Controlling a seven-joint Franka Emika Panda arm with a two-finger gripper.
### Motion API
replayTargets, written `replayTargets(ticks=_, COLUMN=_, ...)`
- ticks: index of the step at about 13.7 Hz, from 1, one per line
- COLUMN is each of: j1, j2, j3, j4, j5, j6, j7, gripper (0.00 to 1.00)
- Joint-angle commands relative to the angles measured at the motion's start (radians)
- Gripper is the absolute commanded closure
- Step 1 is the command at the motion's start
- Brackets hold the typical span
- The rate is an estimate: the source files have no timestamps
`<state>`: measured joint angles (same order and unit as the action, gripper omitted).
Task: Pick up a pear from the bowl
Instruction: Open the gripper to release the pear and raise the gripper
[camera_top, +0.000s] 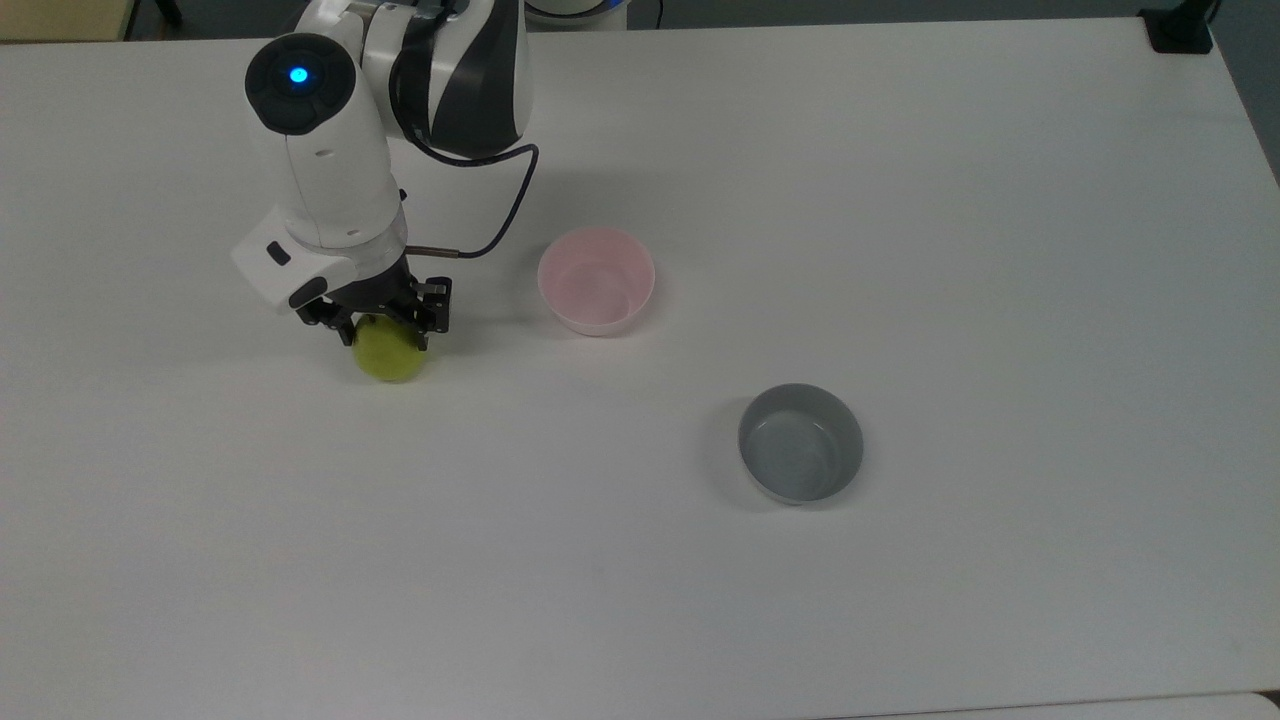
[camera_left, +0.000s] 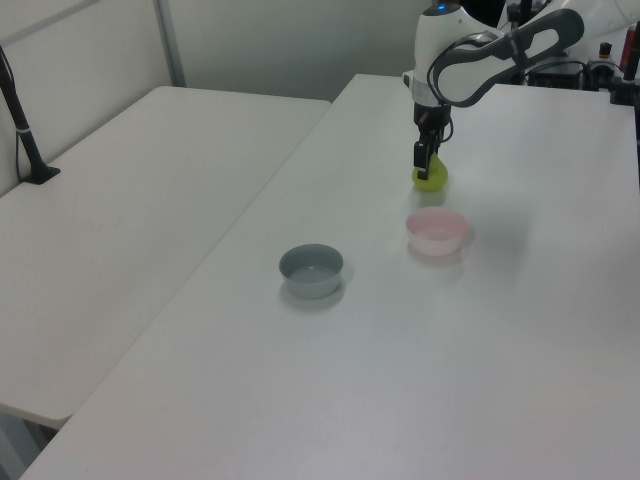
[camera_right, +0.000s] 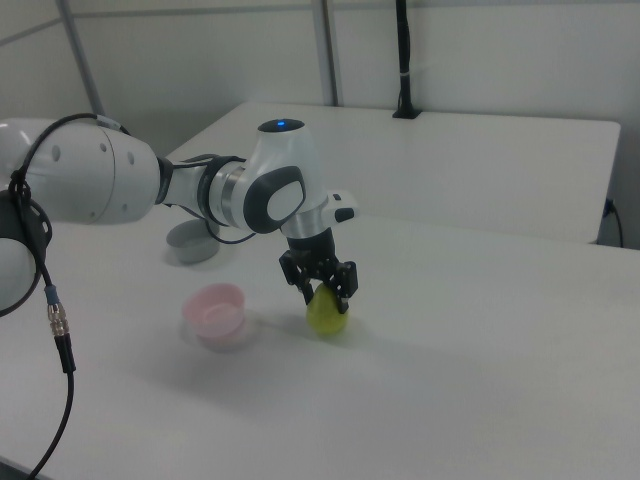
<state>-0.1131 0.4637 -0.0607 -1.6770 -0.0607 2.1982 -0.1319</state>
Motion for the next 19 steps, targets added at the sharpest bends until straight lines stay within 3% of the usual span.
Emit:
replayTargets(ticks=1, j1=0.006, j2=-0.010, j3=-0.008, j4=-0.004, j5=-0.011, j6=-0.038, j7=-0.012, gripper=0.06)
replayTargets(ticks=2, j1=0.006, j2=-0.011, j3=-0.008, j4=-0.003, j5=-0.011, j6=-0.040, j7=-0.011, gripper=0.00)
replayTargets(ticks=7, j1=0.012, j2=-0.091, j3=-0.008, j4=0.003, j5=-0.010, j6=-0.109, j7=0.010, gripper=0.00)
replayTargets(ticks=9, j1=0.050, j2=-0.146, j3=-0.008, j4=0.003, j5=-0.011, j6=-0.132, j7=0.105, gripper=0.00)
replayTargets(ticks=13, j1=0.180, j2=-0.287, j3=-0.005, j4=0.000, j5=-0.062, j6=-0.322, j7=0.245, gripper=0.00)
replayTargets(ticks=16, j1=0.246, j2=-0.368, j3=-0.004, j4=-0.004, j5=-0.051, j6=-0.440, j7=0.250, gripper=0.00)
replayTargets(ticks=19, j1=0.250, j2=-0.398, j3=-0.002, j4=-0.004, j5=-0.045, j6=-0.485, j7=0.250, gripper=0.00)
